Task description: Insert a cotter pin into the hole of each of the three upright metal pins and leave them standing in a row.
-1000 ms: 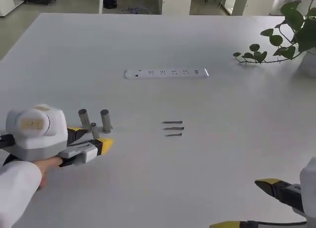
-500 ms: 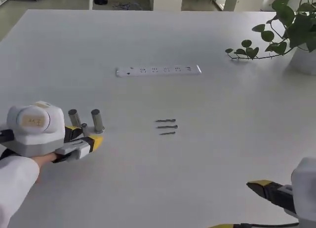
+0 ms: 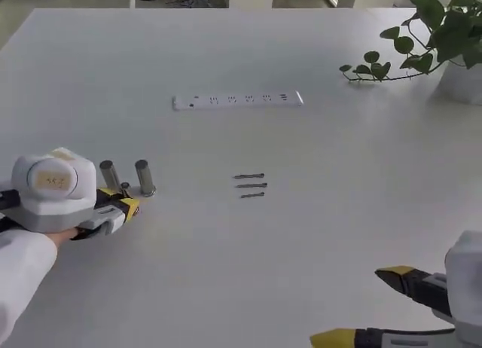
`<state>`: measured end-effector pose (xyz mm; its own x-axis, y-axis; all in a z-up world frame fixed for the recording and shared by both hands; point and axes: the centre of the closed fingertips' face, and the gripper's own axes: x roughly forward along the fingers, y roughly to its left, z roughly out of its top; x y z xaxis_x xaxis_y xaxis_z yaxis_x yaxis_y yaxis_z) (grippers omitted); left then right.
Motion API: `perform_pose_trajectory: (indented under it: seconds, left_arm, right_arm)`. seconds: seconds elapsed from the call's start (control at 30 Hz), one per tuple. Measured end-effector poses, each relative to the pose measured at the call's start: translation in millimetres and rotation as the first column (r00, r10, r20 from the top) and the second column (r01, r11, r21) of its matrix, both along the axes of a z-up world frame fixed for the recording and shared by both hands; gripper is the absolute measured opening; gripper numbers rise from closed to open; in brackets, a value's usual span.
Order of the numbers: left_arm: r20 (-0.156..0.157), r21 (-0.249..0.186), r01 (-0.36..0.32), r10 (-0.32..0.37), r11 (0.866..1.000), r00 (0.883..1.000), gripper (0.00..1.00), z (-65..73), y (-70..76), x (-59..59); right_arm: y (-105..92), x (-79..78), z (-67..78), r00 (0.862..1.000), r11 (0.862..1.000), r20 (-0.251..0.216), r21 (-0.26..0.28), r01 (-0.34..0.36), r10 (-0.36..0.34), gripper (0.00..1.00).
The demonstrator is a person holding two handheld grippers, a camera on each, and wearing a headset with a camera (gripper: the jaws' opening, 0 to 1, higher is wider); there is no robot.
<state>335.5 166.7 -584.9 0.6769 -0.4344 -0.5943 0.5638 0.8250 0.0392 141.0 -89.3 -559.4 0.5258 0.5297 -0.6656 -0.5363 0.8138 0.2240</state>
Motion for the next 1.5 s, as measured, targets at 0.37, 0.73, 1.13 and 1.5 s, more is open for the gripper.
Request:
perform_pose_trajectory:
  seconds: [0.37,0.73,1.13,1.5]
  left_arm:
    - [-0.013,-0.026,0.018,-0.018,1.0,1.0,0.07,1.9,-0.9,-4.2]
    - [0.019,-0.042,0.057,-0.056,0.997,0.998,0.07,21.9,-9.9,-20.6]
    - [0.038,-0.045,0.235,-0.233,0.971,0.972,0.06,37.4,-36.3,-64.9]
    - [0.051,-0.037,0.367,-0.365,0.929,0.93,0.06,43.5,-67.2,-100.0]
  right_arm:
    - [1.2,-0.1,0.9,1.0,1.0,0.0,0.008,0.006,-0.006,0.84]
    - [-0.1,0.4,4.4,1.0,1.0,0.012,0.006,0.003,-0.004,0.84]
    - [1.4,-5.6,11.6,0.999,1.0,0.036,0.004,-0.006,0.006,0.84]
    - [4.8,-7.6,13.9,0.998,1.0,0.053,0.007,-0.022,0.022,0.84]
